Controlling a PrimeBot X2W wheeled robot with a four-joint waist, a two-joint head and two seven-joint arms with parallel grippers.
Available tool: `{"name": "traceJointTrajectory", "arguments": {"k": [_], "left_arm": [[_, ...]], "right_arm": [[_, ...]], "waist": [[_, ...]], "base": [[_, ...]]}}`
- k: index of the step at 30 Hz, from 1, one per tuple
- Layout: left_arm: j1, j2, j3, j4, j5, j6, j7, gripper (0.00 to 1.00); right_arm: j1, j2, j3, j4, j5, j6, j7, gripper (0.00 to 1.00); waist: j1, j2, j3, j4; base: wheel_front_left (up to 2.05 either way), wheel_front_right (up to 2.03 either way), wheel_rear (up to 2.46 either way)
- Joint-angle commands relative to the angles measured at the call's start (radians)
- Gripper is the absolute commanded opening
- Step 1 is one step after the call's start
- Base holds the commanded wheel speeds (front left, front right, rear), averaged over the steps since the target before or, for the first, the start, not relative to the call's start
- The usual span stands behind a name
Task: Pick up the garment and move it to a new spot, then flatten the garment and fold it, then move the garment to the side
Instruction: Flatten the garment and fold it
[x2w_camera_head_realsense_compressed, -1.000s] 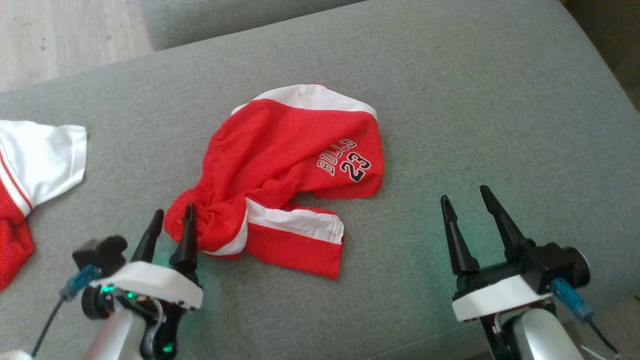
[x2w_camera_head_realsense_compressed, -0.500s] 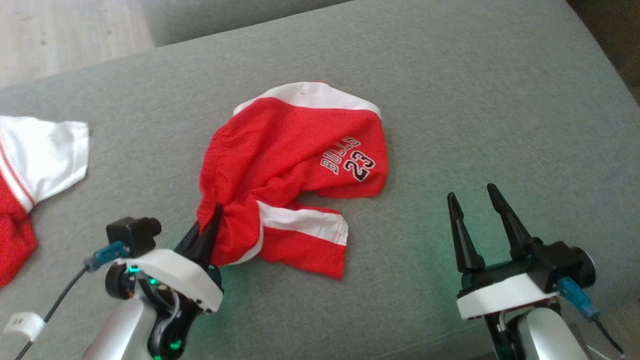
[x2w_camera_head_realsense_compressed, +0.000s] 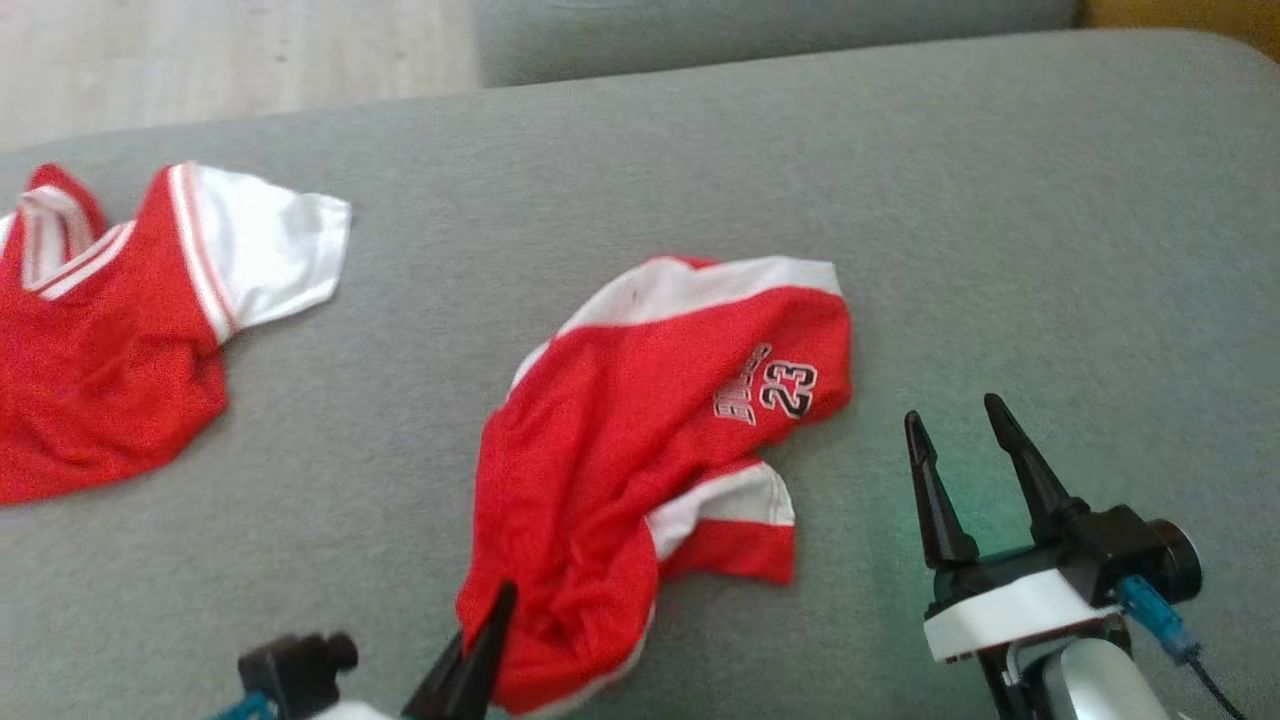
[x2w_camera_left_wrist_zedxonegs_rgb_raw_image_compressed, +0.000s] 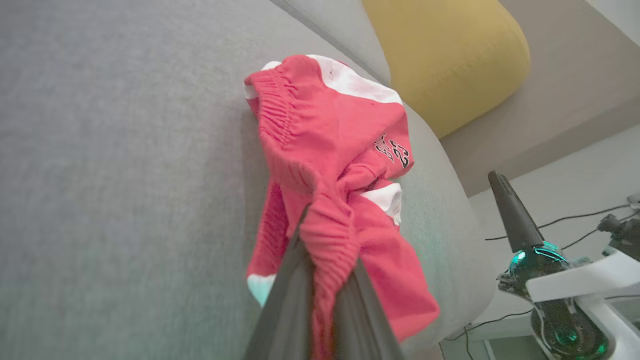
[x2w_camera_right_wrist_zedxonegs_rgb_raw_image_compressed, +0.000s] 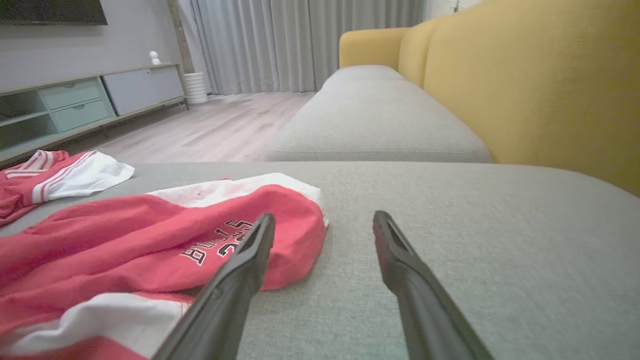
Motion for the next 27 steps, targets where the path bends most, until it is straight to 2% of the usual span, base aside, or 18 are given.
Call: {"name": "traceJointTrajectory", "arguments": {"k": [1, 7, 11, 16, 22, 27], "left_arm": [[0.006, -0.003, 0.030, -0.069, -0.025, 0.013, -0.009, 0.00], [-0.011, -0.026, 0.009, -0.071, -0.011, 0.028, -0.010, 0.00], [-0.086, -0.042, 0.011, -0.015, 0.011, 0.031, -0.012, 0.00], [-0.221, -0.050, 0.042, 0.126, 0.011, 0.024, -0.006, 0.00], [-0.336, 0.011, 0.105, 0.320, 0.050, 0.045, -0.019, 0.00], [-0.376, 0.079, 0.120, 0.462, 0.173, 0.114, -0.096, 0.00]], "right_arm": [[-0.017, -0.004, 0.024, -0.026, -0.008, 0.008, -0.006, 1.00], [-0.028, -0.004, 0.049, -0.018, -0.015, 0.008, -0.006, 1.00], [-0.041, -0.004, 0.061, -0.015, -0.016, 0.008, -0.006, 1.00], [-0.054, -0.004, 0.064, -0.015, -0.014, 0.008, -0.006, 1.00], [-0.058, -0.004, 0.061, -0.023, -0.006, 0.008, -0.006, 1.00], [-0.052, -0.004, 0.064, -0.028, 0.004, 0.008, -0.006, 1.00]], "waist": [[0.0000, 0.0000, -0.019, 0.034], [0.0000, 0.0000, -0.011, 0.032], [0.0000, 0.0000, 0.004, 0.006], [0.0000, 0.0000, 0.034, -0.054], [0.0000, 0.0000, 0.061, -0.124], [0.0000, 0.0000, 0.065, -0.155]], "base": [[0.00, 0.00, 0.00], [0.00, 0.00, 0.00], [0.00, 0.00, 0.00], [0.00, 0.00, 0.00], [0.00, 0.00, 0.00], [0.00, 0.00, 0.00]]}}
